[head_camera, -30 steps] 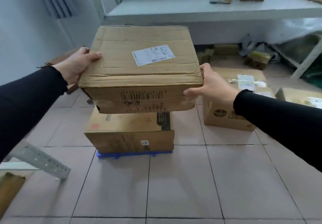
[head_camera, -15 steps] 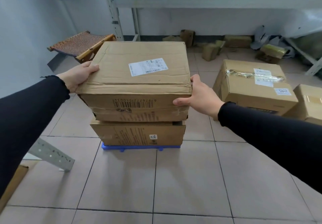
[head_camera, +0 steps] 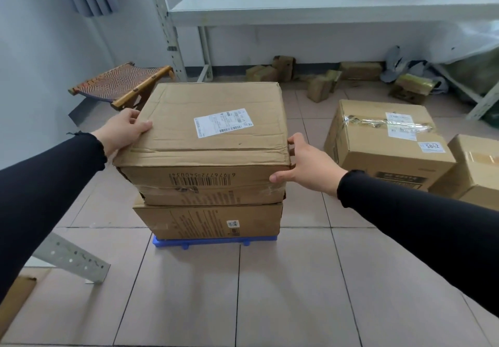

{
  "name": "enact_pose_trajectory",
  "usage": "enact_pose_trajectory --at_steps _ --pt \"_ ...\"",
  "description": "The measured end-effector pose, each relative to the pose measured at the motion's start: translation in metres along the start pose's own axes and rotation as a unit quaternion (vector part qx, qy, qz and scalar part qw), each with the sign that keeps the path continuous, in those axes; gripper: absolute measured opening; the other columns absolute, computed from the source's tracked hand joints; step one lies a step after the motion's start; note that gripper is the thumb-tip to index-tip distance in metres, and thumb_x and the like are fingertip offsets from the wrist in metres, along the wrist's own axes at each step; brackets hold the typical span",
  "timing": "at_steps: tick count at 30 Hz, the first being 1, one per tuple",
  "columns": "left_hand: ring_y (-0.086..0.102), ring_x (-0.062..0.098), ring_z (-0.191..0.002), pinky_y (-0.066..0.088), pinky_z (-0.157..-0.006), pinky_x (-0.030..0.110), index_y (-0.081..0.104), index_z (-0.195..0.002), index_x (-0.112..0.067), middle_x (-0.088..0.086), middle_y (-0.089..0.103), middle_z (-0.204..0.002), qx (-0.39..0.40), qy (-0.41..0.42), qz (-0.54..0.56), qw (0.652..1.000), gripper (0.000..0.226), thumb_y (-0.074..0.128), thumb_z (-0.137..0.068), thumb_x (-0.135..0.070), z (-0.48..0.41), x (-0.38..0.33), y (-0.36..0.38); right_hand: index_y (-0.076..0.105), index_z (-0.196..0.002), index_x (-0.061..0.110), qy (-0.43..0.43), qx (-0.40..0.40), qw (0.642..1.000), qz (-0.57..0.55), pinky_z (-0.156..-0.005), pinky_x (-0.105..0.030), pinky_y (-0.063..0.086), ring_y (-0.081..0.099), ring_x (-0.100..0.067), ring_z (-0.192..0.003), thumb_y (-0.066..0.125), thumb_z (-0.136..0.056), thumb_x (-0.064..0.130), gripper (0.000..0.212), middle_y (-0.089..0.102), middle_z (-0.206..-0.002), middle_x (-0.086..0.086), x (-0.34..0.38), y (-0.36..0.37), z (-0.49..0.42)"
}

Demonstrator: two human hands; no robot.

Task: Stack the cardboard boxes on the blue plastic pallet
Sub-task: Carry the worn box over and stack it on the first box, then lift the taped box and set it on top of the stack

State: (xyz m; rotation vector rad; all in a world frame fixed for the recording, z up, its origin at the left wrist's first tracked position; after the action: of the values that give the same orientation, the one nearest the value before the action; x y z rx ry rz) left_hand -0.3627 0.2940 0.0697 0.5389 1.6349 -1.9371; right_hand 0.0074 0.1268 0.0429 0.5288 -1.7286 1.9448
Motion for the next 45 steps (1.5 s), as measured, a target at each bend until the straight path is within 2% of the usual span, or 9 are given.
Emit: enact_pose_trajectory --at_steps 3,5,10,18,25,33,36,41,45 --pt "0.052 0.035 -0.128 0.044 -0.104 0.050 0.046 -0.145 -0.015 0.014 0.053 -0.144 -0.077 0.081 -0.119 0.987 0.063 0.071 -0.090 -0.031 0.006 -0.039 -0.010 0.019 -0.156 0.019 0.011 0.042 0.996 0.078 -0.098 -0.040 0.052 0.061 -0.030 -0.122 0.084 -0.077 0.042 0.105 0.053 -0.148 -0.009 -0.015 -0.020 -0.003" --pt "0.051 0.036 -0.128 0.044 -0.104 0.053 0.049 -0.142 -0.018 0.014 0.054 -0.144 -0.085 0.133 -0.168 0.973 0.060 0.070 -0.089 -0.036 0.012 -0.072 -0.005 0.018 -0.159 0.020 0.021 0.021 0.995 0.091 -0.103 -0.042 0.049 0.056 -0.032 -0.129 0.083 -0.078 0.043 0.106 0.049 -0.153 -0.013 -0.029 -0.044 -0.003" --pt "0.042 0.030 -0.139 0.037 -0.108 0.047 0.048 -0.147 -0.020 0.009 0.048 -0.152 -0.046 0.248 -0.285 0.925 0.058 0.061 -0.094 -0.041 0.042 -0.178 0.056 0.031 -0.157 0.013 0.010 -0.081 0.991 0.106 -0.116 -0.041 0.031 0.035 -0.030 -0.146 0.071 -0.091 0.039 0.081 0.041 -0.158 -0.011 -0.083 -0.115 0.013" --pt "0.042 0.028 -0.140 0.034 -0.112 0.042 0.045 -0.149 -0.016 0.008 0.048 -0.152 0.026 0.400 -0.277 0.873 0.063 0.060 -0.094 -0.043 0.115 -0.346 0.223 0.032 -0.158 0.019 0.107 -0.132 0.974 0.149 -0.116 -0.042 0.031 0.035 -0.030 -0.145 0.066 -0.094 0.038 0.075 0.041 -0.160 -0.008 -0.242 -0.196 0.087" --pt "0.042 0.022 -0.141 0.034 -0.111 0.037 0.042 -0.151 -0.021 0.002 0.046 -0.154 0.108 0.458 -0.220 0.854 0.063 0.059 -0.095 -0.044 0.205 -0.435 0.404 0.036 -0.156 0.013 0.235 -0.148 0.949 0.149 -0.115 -0.044 0.035 0.038 -0.033 -0.144 0.071 -0.091 0.037 0.078 0.044 -0.157 -0.011 -0.412 -0.246 0.194" --pt "0.035 0.023 -0.145 0.028 -0.111 0.029 0.027 -0.158 -0.011 0.006 0.035 -0.161 0.236 0.416 -0.140 0.867 0.067 0.053 -0.101 -0.036 0.259 -0.492 0.568 0.026 -0.159 0.012 0.369 -0.152 0.912 0.094 -0.109 -0.047 0.039 0.034 -0.038 -0.145 0.070 -0.093 0.036 0.083 0.045 -0.155 -0.015 -0.578 -0.274 0.287" --pt "0.038 0.023 -0.143 0.031 -0.102 0.023 0.025 -0.157 -0.009 0.007 0.038 -0.159 0.251 0.363 -0.095 0.892 0.066 0.052 -0.102 -0.033 0.251 -0.501 0.610 0.020 -0.160 0.008 0.397 -0.161 0.902 0.062 -0.112 -0.046 0.037 0.033 -0.037 -0.147 0.071 -0.093 0.035 0.088 0.039 -0.159 -0.015 -0.625 -0.272 0.294" --pt "0.032 0.027 -0.147 0.031 -0.107 0.030 0.013 -0.159 -0.006 0.010 0.027 -0.164 0.274 0.244 -0.034 0.930 0.076 0.048 -0.102 -0.042 0.225 -0.494 0.664 0.014 -0.162 0.011 0.433 -0.165 0.885 -0.029 -0.105 -0.043 0.046 0.050 -0.036 -0.136 0.074 -0.091 0.031 0.094 0.041 -0.158 -0.017 -0.682 -0.255 0.284" --pt "0.038 0.026 -0.142 0.031 -0.097 0.028 0.024 -0.156 -0.009 0.007 0.038 -0.157 0.308 0.181 0.026 0.934 0.070 0.049 -0.102 -0.045 0.215 -0.490 0.690 0.011 -0.162 0.010 0.433 -0.186 0.871 -0.136 -0.109 -0.043 0.040 0.045 -0.035 -0.141 0.078 -0.088 0.026 0.101 0.040 -0.159 -0.015 -0.712 -0.241 0.267"
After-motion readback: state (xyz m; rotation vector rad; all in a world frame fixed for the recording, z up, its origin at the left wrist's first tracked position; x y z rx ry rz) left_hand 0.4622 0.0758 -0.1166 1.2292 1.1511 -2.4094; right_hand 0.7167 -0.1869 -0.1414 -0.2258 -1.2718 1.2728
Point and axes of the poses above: each hand's wrist, its own z-axis away from the middle knuckle, its own y-axis out of the palm, x = y × z, the point moved 6 cm from there along -z, towards the middle knuckle
